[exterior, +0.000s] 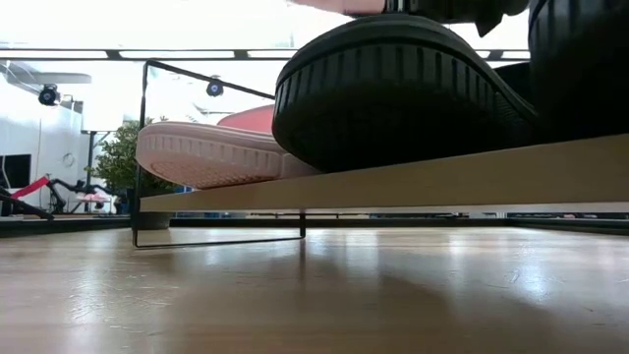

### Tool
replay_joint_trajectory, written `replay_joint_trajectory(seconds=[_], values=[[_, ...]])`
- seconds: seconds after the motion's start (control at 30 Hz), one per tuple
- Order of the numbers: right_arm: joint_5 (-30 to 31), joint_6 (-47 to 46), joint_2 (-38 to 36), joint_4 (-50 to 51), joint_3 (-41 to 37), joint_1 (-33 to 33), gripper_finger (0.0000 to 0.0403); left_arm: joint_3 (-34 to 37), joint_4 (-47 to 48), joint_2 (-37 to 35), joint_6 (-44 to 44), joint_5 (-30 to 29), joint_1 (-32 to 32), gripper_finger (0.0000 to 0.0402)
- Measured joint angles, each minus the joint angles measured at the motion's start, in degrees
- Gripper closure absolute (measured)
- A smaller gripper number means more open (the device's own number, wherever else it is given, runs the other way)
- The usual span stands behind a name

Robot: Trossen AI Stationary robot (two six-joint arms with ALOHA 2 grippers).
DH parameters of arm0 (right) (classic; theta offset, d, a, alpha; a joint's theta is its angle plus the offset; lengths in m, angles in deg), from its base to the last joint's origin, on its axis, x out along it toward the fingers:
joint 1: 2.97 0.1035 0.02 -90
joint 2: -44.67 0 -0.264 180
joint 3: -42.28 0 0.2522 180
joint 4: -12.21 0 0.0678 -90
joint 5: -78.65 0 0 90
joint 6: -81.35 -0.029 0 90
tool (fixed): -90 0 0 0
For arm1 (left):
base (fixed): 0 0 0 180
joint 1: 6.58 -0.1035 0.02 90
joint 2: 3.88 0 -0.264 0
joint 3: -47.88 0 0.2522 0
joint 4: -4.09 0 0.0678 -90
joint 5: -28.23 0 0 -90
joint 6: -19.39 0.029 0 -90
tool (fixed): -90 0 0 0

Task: Pick and place slides into the shelf
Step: Put the pink slipper on the shelf beside the other pink slipper

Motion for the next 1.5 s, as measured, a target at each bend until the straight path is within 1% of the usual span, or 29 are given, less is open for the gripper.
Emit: replay_joint_trajectory(seconds=[0.13, 0.4, 0.6, 0.7, 0.8, 0.9, 0.97, 1.13, 1.27, 1.43, 1.5], values=[[0.3, 0.1, 0.1, 0.5, -0.1, -1.8, 0.0348, -0.2, 0.2, -0.8, 1.5, 1.0, 0.1, 0.0235], [-3.7, 0.2, -0.3, 0.9, -0.1, -4.8, 0.0348, -0.2, 0.3, -1.4, 1.7, 1.2, 0.6, 0.0235], [-9.7, 0.7, -0.3, 5.5, 0.0, -5.6, 0.0349, -0.2, 0.1, -1.5, 2.5, 1.2, 0.6, 0.0235], [-10.1, 1.6, -0.3, 8.1, 0.0, -6.1, 0.0349, -0.2, -2.7, -2.1, 7.6, 3.4, 0.7, 0.0235], [-10.9, 2.5, -0.3, 10.1, 0.0, -6.4, 0.0349, -0.2, -7.4, -3.2, 15.5, 6.6, 0.6, 0.0235], [-11.7, 2.9, -0.2, 10.7, 0.0, -6.6, 0.0349, -0.2, -12.0, -4.5, 22.9, 7.6, 0.7, 0.0235], [-11.6, 2.9, -0.2, 10.7, 0.0, -6.8, 0.0349, -0.2, -13.3, -5.8, 26.3, 8.0, 0.7, 0.0235], [-11.1, 3.5, -0.1, 12.2, 0.0, -6.8, 0.0349, -0.2, -13.3, -8.2, 30.6, 8.2, 0.6, 0.0235], [-10.8, 4.1, 0.2, 14.5, 0.0, -6.9, 0.0349, -0.2, -13.2, -9.0, 31.7, 8.3, 0.6, 0.0235], [-10.7, 4.1, 4.2, 13.7, 0.0, -6.9, 0.0349, -0.2, -12.9, -8.9, 31.7, 8.4, 0.6, 0.0235], [-11.7, 4.4, 6.6, 13.7, 0.8, -6.9, 0.0349, -0.2, -12.7, -8.8, 31.6, 8.5, 0.6, 0.0235]])
